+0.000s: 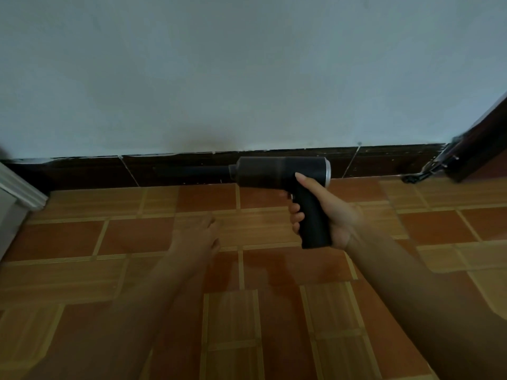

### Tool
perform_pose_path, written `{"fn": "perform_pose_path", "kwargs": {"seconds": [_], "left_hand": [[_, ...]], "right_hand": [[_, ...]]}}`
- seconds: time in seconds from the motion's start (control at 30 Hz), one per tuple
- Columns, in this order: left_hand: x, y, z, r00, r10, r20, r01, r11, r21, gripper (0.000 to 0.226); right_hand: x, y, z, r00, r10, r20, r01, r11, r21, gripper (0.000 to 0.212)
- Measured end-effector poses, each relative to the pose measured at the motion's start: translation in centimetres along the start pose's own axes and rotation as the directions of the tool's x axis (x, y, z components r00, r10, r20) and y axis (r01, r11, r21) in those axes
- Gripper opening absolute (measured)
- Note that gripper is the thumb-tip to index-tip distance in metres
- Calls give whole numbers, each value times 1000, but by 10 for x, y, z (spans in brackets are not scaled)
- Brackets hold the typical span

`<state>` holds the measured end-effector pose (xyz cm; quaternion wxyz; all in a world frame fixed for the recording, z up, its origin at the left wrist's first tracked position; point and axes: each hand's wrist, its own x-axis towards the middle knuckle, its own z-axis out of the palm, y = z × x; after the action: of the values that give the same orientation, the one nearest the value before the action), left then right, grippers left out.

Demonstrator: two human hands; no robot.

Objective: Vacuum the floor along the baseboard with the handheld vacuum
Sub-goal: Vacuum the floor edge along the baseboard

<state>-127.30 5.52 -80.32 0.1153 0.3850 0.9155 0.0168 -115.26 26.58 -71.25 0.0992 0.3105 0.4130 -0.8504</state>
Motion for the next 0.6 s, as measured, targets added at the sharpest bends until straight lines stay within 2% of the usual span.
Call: {"fn": "perform_pose_path", "kwargs": {"seconds": [0.1,0.2,0.6], "left_hand": [[-3,2,15,996,32,81,-33,999,4,49],[-7,-3,29,989,2,149,1,1000,-15,51],[-11,-17,36,984,-57,170,67,996,-56,50]], "right_hand": [[-3,2,-1,1000,13,-2,-13,1000,-24,45],[-5,5,-4,1000,21,-14,-21,1000,-21,47],[-1,8,-1,999,23,-23,-23,1000,-9,41]]}}
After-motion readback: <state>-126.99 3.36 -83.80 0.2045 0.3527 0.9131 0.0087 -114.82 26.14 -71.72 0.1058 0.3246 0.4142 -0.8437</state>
